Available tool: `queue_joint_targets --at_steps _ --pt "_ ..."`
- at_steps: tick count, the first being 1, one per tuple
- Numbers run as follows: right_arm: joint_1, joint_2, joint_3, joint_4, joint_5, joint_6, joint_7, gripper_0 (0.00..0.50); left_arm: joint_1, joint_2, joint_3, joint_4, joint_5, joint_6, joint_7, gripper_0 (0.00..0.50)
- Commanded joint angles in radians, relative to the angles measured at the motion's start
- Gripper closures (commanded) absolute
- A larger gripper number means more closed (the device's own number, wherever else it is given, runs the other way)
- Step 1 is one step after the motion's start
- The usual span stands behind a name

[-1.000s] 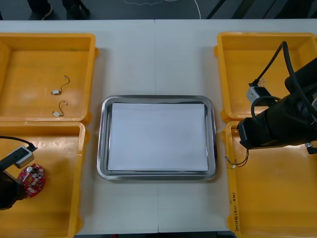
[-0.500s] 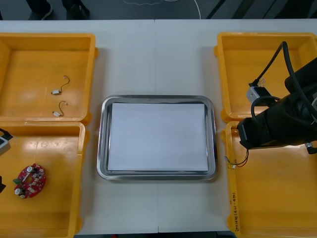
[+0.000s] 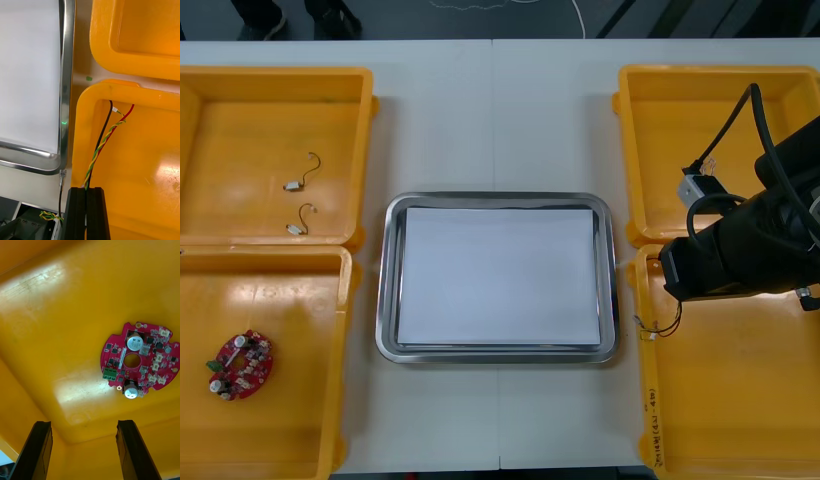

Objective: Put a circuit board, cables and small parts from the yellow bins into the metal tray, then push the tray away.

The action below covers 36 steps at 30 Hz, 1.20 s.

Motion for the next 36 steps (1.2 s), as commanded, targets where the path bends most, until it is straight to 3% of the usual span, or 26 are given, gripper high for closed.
queue_joint_targets --at_steps 1,12,20,28,36 --pt "-0.027 0.011 0.011 -0.032 0.001 0.005 -0.011 0.5 -0.029 0.043 0.044 -0.036 0.015 0.01 0.343 0.0" --pt "-0.027 0.01 0.013 -0.032 0.001 0.005 -0.011 0.5 -0.031 0.04 0.041 -0.035 -0.003 0.01 0.857 0.0" --pt "-0.027 0.01 0.011 -0.032 0.001 0.005 -0.011 0.5 -0.017 -0.042 0.047 -0.028 -0.043 0.01 1.16 0.0" --pt "-0.027 0.01 0.011 -0.032 0.001 0.005 -0.006 0.5 -0.008 -0.069 0.021 -0.024 -0.077 -0.049 1.326 0.0" --pt "-0.027 0.01 0.013 -0.032 0.001 0.005 -0.002 0.5 -0.006 -0.069 -0.019 0.027 -0.087 -0.101 1.326 0.0"
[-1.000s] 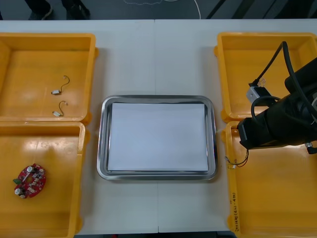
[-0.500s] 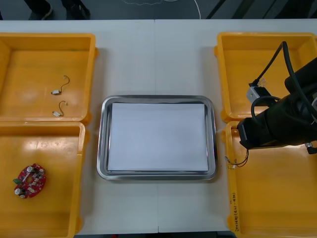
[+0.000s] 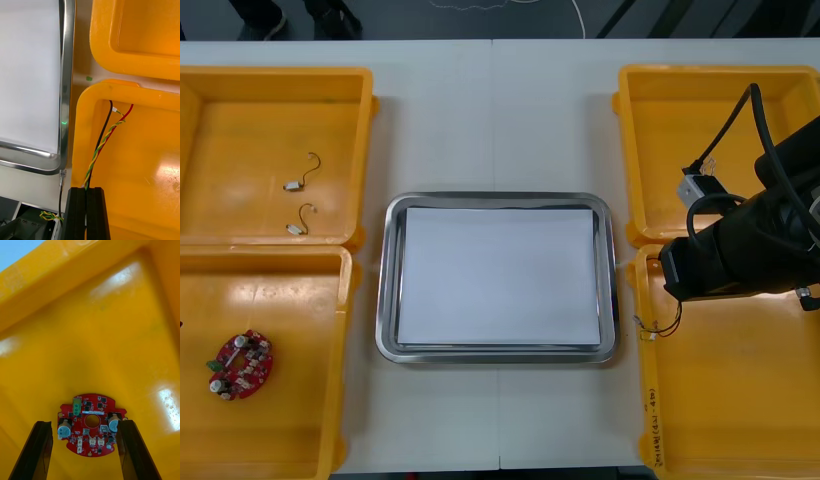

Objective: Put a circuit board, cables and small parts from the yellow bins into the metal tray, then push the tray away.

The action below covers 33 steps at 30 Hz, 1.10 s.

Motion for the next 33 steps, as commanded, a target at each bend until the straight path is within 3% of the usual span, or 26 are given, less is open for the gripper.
queue_joint_targets --at_steps 1,15,25,33 --pt "-0.025 0.011 0.012 -0.032 0.001 0.005 -0.002 0.5 0.0 -0.005 -0.028 0.024 -0.007 -0.046 -0.065 0.0" --pt "-0.025 0.01 0.012 -0.032 0.001 0.005 0.001 0.5 0.075 -0.005 -0.11 0.098 0.004 -0.245 -0.081 0.0" --pt "-0.025 0.01 0.012 -0.032 0.001 0.005 0.001 0.5 0.126 -0.006 -0.142 0.106 0.006 -0.316 -0.081 0.0" --pt "-0.025 0.01 0.011 -0.032 0.003 0.005 0.001 0.5 0.146 -0.065 -0.13 0.104 -0.007 -0.333 -0.098 0.0"
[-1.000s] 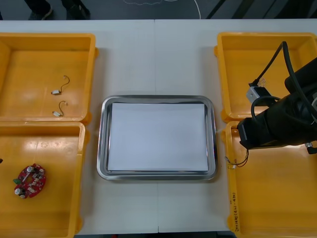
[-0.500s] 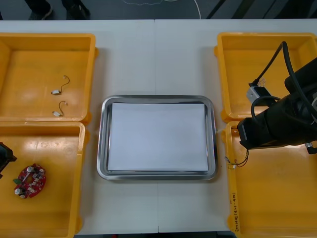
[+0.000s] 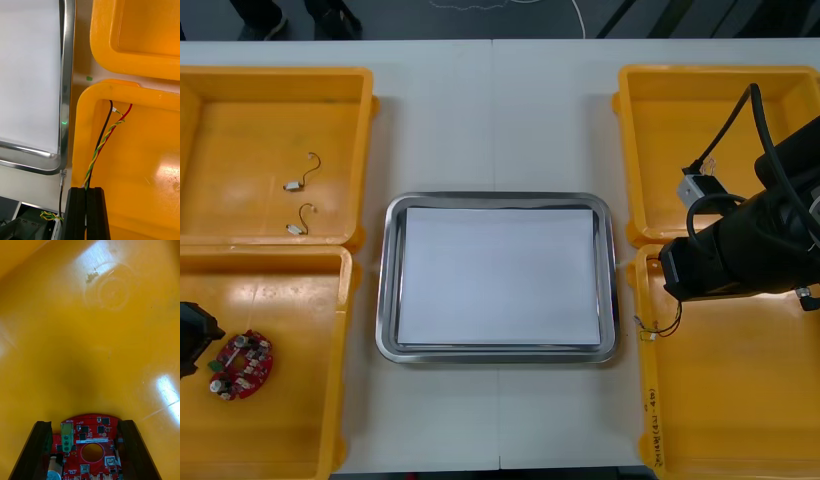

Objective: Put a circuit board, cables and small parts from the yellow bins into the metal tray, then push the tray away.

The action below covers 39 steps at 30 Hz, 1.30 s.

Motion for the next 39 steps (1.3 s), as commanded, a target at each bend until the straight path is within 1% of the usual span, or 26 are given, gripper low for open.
queue_joint_targets --at_steps 1,14,35,39 --pt "-0.025 0.01 0.011 -0.031 0.003 0.005 0.001 0.5 0.038 -0.046 0.002 -0.005 -0.008 -0.011 -0.045 0.0" --pt "-0.025 0.011 0.012 -0.031 0.003 0.005 0.001 0.5 0.067 -0.046 -0.005 -0.005 -0.003 -0.039 -0.06 0.0" --pt "-0.025 0.01 0.012 -0.031 0.006 0.005 -0.003 0.5 0.072 -0.046 -0.03 0.008 -0.016 -0.055 -0.072 0.0" --pt "-0.025 0.01 0.011 -0.031 0.009 0.005 -0.003 0.5 0.072 -0.046 -0.035 0.011 -0.019 -0.055 -0.074 0.006"
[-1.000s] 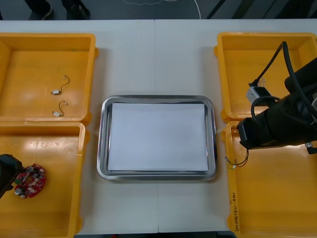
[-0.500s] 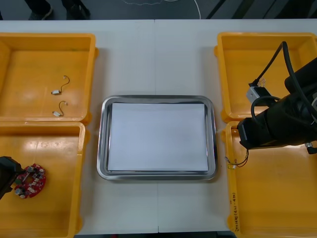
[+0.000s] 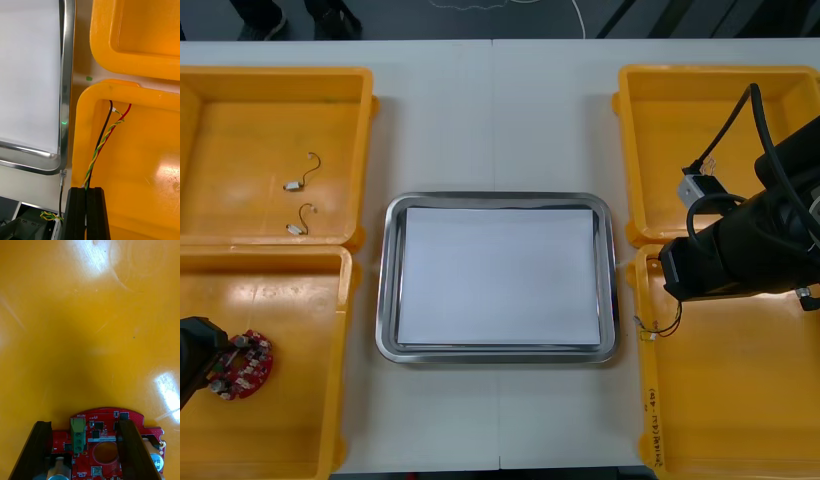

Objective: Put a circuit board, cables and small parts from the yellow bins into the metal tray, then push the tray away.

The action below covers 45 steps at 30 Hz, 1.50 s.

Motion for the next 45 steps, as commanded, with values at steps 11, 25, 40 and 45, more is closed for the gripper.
queue_joint_targets --at_steps 11,25,40,45 --pt "-0.025 0.01 0.012 -0.031 0.008 0.005 -0.003 0.5 0.036 -0.011 -0.018 -0.001 -0.011 -0.011 -0.083 0.201" --pt "-0.025 0.01 0.011 -0.031 0.008 0.005 -0.003 0.5 0.037 -0.011 -0.007 -0.01 -0.012 -0.011 -0.115 0.5" --pt "-0.025 0.008 0.011 -0.031 0.01 0.005 -0.005 0.5 0.01 0.115 0.088 -0.217 0.028 0.278 -0.12 0.5" --pt "-0.025 0.008 0.012 -0.031 0.01 0.005 -0.003 0.5 -0.024 0.197 0.114 -0.239 0.103 0.365 -0.11 0.5"
